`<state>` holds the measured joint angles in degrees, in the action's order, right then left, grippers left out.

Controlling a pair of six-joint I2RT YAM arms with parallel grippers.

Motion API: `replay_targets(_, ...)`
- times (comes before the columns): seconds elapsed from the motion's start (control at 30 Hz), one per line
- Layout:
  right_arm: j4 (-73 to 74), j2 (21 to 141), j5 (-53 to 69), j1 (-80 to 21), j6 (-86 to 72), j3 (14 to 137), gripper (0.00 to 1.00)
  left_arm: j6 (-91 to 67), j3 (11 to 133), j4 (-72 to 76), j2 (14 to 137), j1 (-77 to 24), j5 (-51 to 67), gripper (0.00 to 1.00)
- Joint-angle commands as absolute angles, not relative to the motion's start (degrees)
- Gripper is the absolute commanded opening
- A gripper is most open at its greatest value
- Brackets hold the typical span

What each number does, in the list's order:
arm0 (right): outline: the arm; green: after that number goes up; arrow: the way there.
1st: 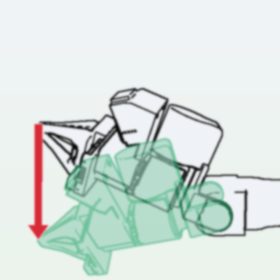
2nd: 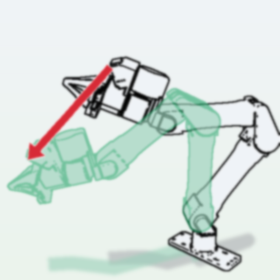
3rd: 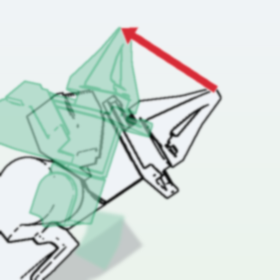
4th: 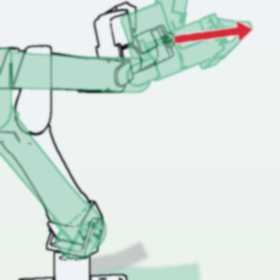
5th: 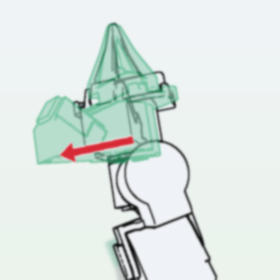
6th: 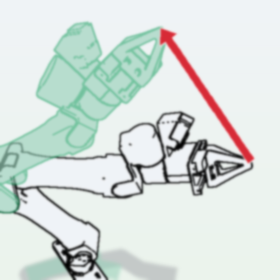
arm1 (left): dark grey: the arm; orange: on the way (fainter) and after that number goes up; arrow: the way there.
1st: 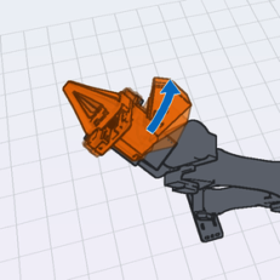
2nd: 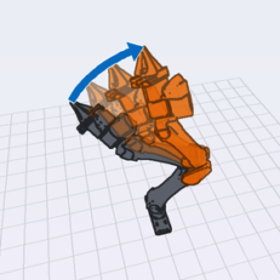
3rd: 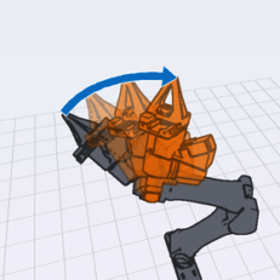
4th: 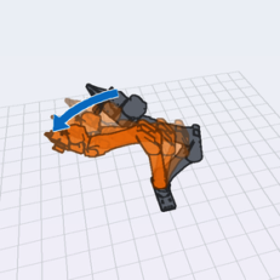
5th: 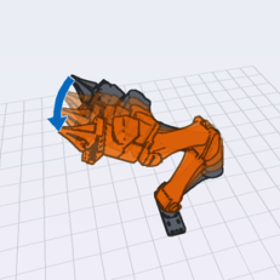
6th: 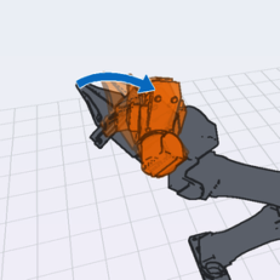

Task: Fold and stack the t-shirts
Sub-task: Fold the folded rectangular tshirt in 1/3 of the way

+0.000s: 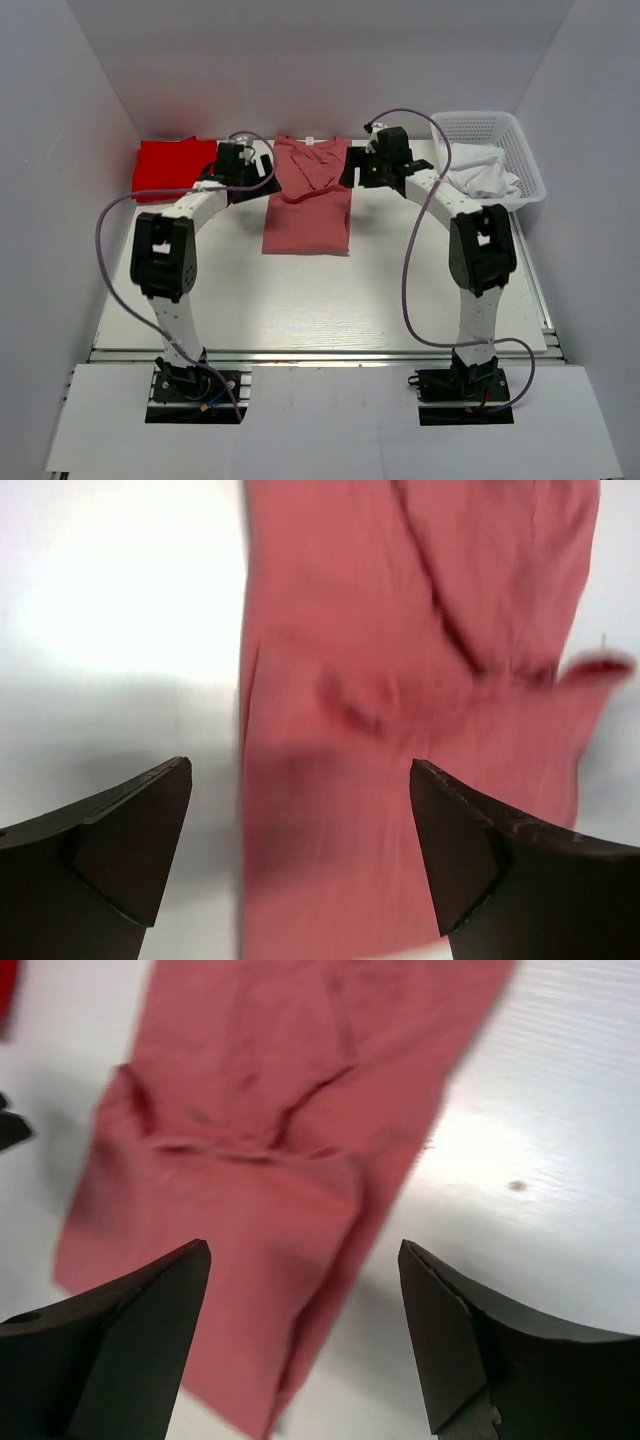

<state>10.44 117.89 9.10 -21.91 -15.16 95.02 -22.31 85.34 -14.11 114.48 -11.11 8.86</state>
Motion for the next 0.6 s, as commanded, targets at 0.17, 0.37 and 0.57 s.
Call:
replay_targets(0.17,5.7,111.5,22.5,-28.6,-4.6,87.7,0.9,-23.4,61.8,-11.7,92.0,-11.4,9.0,1.0)
replay_targets(0.37,9.6,121.2,25.8,-32.1,-3.4,96.6,0.9,-24.8,48.8,-16.2,78.1,-11.4,4.4,1.0)
replay_targets(0.57,5.2,129.7,24.4,-33.0,-6.8,103.0,0.9,-26.2,39.7,-19.1,67.9,-11.4,3.9,1.0)
